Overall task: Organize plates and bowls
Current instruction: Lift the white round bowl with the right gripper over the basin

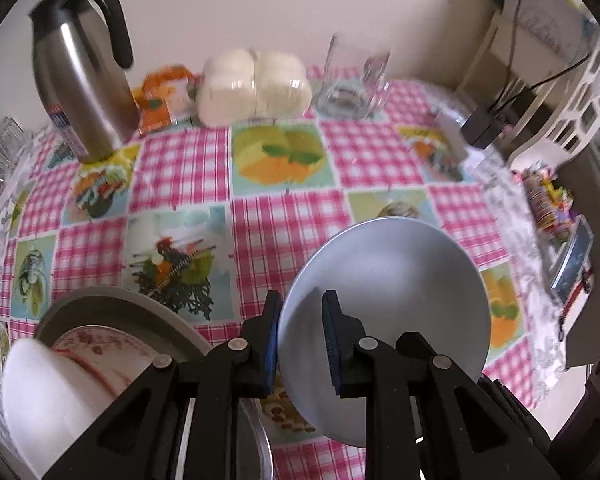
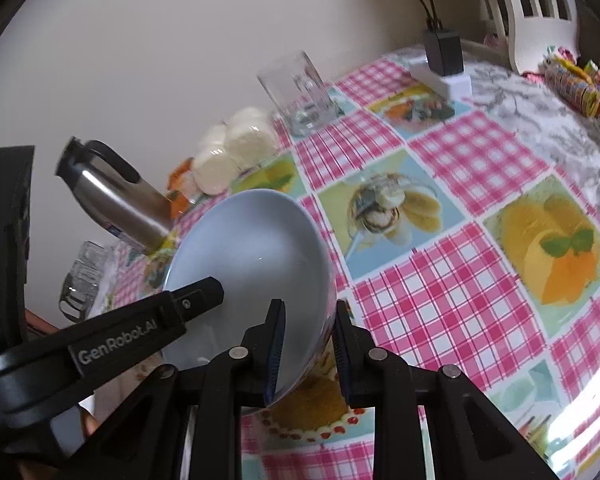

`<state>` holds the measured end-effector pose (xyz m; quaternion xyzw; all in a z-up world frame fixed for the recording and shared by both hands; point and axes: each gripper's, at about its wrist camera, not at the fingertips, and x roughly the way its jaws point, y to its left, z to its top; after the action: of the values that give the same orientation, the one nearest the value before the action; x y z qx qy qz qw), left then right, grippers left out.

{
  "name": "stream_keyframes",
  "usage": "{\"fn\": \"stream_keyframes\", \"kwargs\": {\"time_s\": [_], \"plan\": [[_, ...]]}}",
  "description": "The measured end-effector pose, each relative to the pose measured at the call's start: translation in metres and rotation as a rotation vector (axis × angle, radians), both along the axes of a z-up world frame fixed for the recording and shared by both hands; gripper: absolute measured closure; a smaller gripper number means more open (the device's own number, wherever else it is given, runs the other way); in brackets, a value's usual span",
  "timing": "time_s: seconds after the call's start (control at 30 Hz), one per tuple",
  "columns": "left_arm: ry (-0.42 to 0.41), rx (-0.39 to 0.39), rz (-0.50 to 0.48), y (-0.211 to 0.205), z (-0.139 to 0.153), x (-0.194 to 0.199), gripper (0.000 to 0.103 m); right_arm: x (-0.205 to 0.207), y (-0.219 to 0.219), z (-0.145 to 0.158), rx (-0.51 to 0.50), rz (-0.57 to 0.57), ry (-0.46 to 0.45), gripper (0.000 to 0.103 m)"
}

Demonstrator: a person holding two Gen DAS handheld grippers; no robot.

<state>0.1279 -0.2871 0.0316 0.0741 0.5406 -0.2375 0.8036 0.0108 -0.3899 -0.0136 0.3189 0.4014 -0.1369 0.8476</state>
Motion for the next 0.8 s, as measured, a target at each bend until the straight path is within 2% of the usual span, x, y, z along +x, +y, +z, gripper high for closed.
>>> {"fn": "stream_keyframes", "kwargs": {"time_s": [0.13,0.4,0.8], "plan": [[-0.046,-0.035,0.005,0.012,0.022,-0.010,0.082,-0.008,0.010,0.023,-0.025,0.011,-0.032,0.078],[-0.142,-0.091,0.047,0.056,0.058,-0.030,0.082,-0.015,0.043,0.050,-0.039,0.066,-0.074,0.078],[-0.185,-0.198,0.178,0.136,0.073,-0.049,0.082,-0.014,0.103,0.079,-0.111,0.189,-0.106,0.078]]}}
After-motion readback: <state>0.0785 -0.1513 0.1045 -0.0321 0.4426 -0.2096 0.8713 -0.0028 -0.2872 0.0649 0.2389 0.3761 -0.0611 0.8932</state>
